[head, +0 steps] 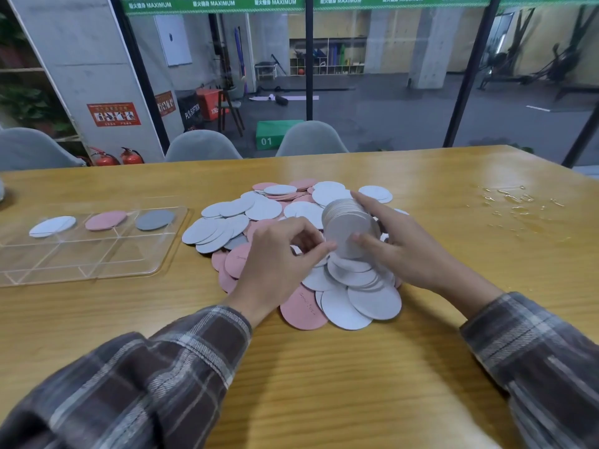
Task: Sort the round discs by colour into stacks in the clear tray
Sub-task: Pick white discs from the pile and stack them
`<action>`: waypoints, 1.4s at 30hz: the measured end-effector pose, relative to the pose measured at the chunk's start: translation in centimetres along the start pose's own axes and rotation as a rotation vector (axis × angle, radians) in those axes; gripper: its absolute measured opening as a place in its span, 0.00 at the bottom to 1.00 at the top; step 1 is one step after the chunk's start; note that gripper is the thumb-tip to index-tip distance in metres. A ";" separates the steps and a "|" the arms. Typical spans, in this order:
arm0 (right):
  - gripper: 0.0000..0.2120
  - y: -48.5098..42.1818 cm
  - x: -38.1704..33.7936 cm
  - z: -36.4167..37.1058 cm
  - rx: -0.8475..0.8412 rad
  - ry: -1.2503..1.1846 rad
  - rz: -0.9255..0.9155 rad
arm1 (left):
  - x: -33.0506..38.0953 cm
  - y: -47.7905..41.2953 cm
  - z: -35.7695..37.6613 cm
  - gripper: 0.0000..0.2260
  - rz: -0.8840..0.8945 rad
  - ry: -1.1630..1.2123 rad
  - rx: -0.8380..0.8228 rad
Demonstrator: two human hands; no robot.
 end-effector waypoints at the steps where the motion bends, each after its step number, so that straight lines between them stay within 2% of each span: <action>1: 0.31 -0.1 0.2 -0.2 0.020 0.006 0.010 | -0.2 0.1 0.2 0.07 0.033 -0.019 -0.073; 3: 0.31 -0.1 0.5 -0.4 0.045 0.024 0.021 | -0.4 0.4 0.8 0.09 0.107 -0.082 -0.231; 5: 0.31 -0.1 0.7 -0.5 0.054 0.041 0.017 | -0.6 0.8 1.2 0.14 0.158 -0.154 -0.322; 11: 0.31 -0.1 1.0 -0.6 -0.002 0.058 0.035 | -0.2 0.6 0.6 0.13 0.215 -0.198 -0.356; 17: 0.31 -0.2 1.5 -1.2 0.044 0.067 0.045 | 0.0 0.6 0.4 0.12 0.237 -0.216 -0.346; 25: 0.30 -0.3 1.3 -1.1 0.032 0.093 0.038 | -1.1 0.9 0.9 0.16 0.173 -0.202 -0.409; 29: 0.30 -0.3 1.2 -1.0 0.026 0.087 0.030 | -1.3 0.6 1.1 0.14 0.158 -0.184 -0.369; 32: 0.30 -0.3 1.2 -0.9 0.018 0.068 0.030 | -1.0 0.6 1.2 0.12 0.221 -0.199 -0.329; 34: 0.31 -0.3 1.1 -0.8 0.002 0.050 0.022 | -0.6 0.7 0.9 0.11 0.283 -0.225 -0.245; 37: 0.30 0.0 0.8 -0.6 -0.024 -0.007 0.022 | 0.1 0.6 0.4 0.06 0.329 -0.234 -0.087; 39: 0.29 0.1 0.5 -0.4 -0.046 -0.036 0.042 | 0.4 0.5 0.1 0.02 0.313 -0.225 -0.040; 42: 0.27 0.2 0.1 0.0 -0.051 -0.089 0.041 | 0.3 0.4 0.1 0.04 0.231 -0.168 -0.008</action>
Point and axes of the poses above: each hand's wrist, its own y-axis away from the middle knuckle, its own z-axis out of the palm, x = y × z, the point moved 2 cm from there along -y, towards the middle knuckle, and after that the axes turned 1 degree about -x, right-handed, at the moved point
